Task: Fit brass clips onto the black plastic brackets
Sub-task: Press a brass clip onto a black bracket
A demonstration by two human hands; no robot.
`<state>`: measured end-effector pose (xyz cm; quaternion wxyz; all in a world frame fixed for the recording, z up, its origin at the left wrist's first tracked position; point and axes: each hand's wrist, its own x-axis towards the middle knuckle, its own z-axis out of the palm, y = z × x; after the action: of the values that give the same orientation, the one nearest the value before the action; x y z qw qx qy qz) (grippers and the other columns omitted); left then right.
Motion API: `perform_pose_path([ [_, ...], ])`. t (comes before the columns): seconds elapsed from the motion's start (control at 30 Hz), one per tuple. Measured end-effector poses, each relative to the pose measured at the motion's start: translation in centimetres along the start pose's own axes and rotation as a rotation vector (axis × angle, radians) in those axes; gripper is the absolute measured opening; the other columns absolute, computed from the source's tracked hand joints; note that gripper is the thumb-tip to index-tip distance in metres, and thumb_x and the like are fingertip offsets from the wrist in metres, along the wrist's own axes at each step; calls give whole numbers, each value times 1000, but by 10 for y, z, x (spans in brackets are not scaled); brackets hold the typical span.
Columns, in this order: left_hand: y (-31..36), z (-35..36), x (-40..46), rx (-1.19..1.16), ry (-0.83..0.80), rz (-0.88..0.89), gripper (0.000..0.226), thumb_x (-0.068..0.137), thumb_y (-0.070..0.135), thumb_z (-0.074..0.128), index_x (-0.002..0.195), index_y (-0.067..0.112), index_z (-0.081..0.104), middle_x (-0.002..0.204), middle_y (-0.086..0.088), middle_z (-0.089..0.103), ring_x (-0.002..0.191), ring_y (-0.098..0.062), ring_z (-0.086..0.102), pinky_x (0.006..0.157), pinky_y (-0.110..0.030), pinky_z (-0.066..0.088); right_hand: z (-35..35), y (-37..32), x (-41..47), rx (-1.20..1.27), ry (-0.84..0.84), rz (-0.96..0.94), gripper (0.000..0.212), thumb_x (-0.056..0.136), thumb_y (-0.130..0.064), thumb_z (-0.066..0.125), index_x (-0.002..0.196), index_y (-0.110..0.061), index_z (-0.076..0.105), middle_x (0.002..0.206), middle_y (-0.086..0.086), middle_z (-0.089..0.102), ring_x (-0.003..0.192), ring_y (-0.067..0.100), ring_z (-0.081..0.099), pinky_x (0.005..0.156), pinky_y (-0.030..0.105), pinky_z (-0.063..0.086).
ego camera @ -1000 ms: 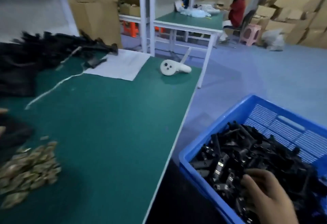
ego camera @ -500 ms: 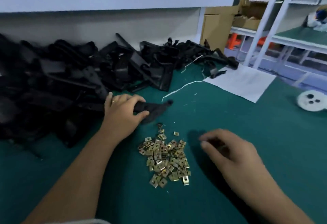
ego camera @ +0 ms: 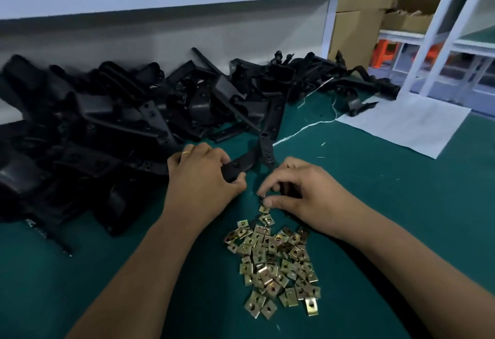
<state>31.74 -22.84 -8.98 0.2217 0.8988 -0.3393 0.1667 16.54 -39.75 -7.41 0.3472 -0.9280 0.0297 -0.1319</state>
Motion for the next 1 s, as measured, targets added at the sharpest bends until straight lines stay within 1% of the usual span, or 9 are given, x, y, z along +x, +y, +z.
perform_pose_path([
  [0.2,3,-8,-3,-176,75,-46,40,79,55,72,103,39,44,90,19,55,90,-15,61,91,-45,52,-5,7,-4,248,58,62,18,86,-17,85,85,-24,69,76,-9,64,68,2,56,67,16,46],
  [0.37,-2,-9,-4,-384,70,-101,40,80,65,57,111,44,43,85,19,63,79,2,64,58,-28,52,-8,11,-3,418,78,64,18,82,-14,89,85,-18,71,82,7,70,73,11,61,75,30,54],
  [0.47,-4,-7,-6,-434,-8,-44,40,88,66,54,123,48,47,91,25,67,83,8,64,66,-30,57,-8,17,-3,484,145,70,14,82,-19,88,85,-22,75,82,2,73,76,11,65,78,28,56],
  [0.57,1,-8,-7,-393,-101,5,60,87,76,49,142,56,39,103,37,64,92,6,66,82,-35,60,-11,23,-2,572,246,81,6,93,-14,77,91,-19,77,80,6,74,72,14,66,69,28,56],
  [0.67,5,-10,-7,-349,-131,32,68,83,80,44,148,65,29,109,23,71,91,-4,70,81,-42,62,-12,24,-1,736,401,99,19,107,-7,52,99,-6,69,81,16,73,69,29,70,64,34,59],
  [0.73,6,-12,-7,-299,-134,76,67,85,78,44,148,69,25,109,17,73,90,-7,70,78,-42,62,-13,22,-1,816,456,104,26,110,-11,46,101,-3,69,83,20,72,71,35,71,65,38,61],
  [0.83,7,-12,-7,-262,-145,124,66,86,76,45,147,72,23,108,14,74,85,-6,69,76,-41,61,-13,17,0,948,469,116,23,107,-8,53,102,0,73,87,23,72,73,31,72,67,32,62],
  [0.93,6,-12,-7,-266,-156,130,65,88,74,49,147,72,23,114,17,73,93,-5,68,80,-39,60,-11,13,2,1078,470,136,12,99,-2,63,104,3,73,87,22,74,74,28,74,68,29,62],
  [1.0,5,-11,-7,-232,-159,156,63,90,73,50,146,74,21,104,19,72,82,0,66,72,-34,59,-10,12,2,1127,483,131,14,95,-1,68,109,2,70,87,22,74,75,27,74,70,30,62],
])
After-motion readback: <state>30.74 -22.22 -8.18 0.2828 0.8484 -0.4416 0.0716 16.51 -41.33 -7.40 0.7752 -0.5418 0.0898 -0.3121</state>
